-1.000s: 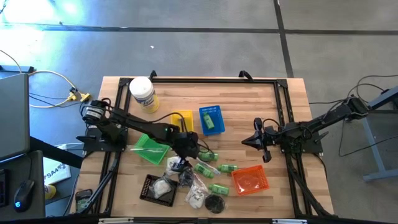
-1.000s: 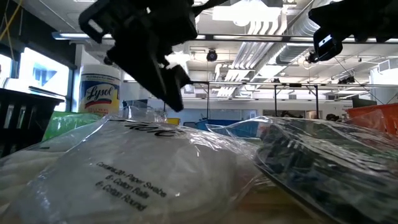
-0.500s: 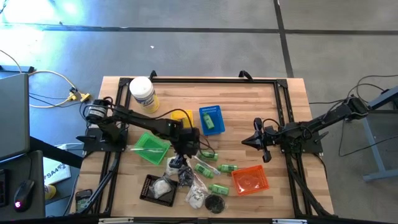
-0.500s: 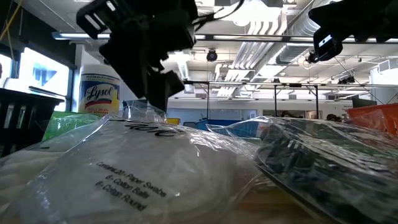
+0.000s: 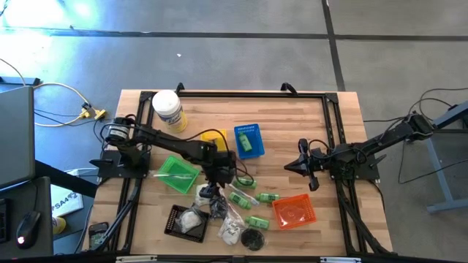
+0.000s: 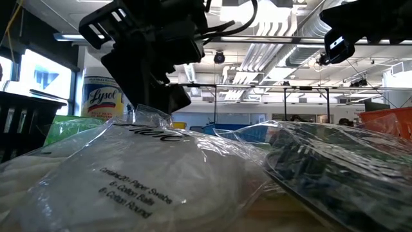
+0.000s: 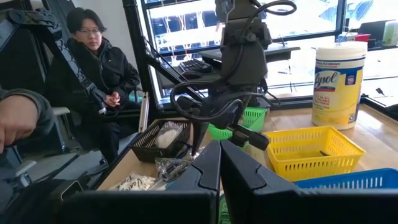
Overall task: Pick & Place Travel size toiletries
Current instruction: Put the hairbrush into the orange bin
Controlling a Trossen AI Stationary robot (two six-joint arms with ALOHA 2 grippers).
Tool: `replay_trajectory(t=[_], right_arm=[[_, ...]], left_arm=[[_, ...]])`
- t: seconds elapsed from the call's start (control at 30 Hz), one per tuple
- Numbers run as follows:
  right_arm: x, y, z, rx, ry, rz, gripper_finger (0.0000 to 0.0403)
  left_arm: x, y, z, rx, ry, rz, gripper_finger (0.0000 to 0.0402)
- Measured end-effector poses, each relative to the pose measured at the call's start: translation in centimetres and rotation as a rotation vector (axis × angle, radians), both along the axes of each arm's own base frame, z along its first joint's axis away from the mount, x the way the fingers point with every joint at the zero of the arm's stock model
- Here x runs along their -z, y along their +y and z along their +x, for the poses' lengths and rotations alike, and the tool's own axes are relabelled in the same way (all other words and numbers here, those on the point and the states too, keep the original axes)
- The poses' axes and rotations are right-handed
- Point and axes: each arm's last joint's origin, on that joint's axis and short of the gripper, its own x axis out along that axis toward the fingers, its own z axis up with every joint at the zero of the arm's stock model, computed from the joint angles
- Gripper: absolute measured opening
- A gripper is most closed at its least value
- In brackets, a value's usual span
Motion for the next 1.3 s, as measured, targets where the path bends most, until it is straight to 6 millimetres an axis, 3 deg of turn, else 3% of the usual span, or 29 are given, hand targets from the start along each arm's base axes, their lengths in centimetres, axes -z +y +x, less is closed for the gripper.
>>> replay_trajectory(t=[0.63, 0.83, 1.0, 1.2, 1.3], right_arm=[[0.0, 0.0, 0.0, 0.000, 0.000, 0.000, 0.0002], [0.0, 0.0, 0.0, 0.001, 0.000, 0.001, 0.0002], [0.0, 0.0, 0.0, 0.000, -0.001, 0.001, 0.0002], [0.0, 0.0, 0.0, 0.001, -0.001, 0.001, 0.0002], [0.0, 0.0, 0.0, 0.001, -0.001, 0.001, 0.0002]], left_arm=[[0.0, -3.2, -0.3, 0.045, -0.032, 0.081, 0.0205], [0.1, -3.0, -0.2, 0.010, -0.045, 0.158, 0.0193], [0.1, -2.8, -0.2, 0.007, -0.057, 0.204, 0.0138], [0.1, -2.9, -0.2, 0.010, -0.055, 0.199, 0.0020], [0.1, -3.0, -0.3, 0.021, -0.048, 0.184, 0.0010]])
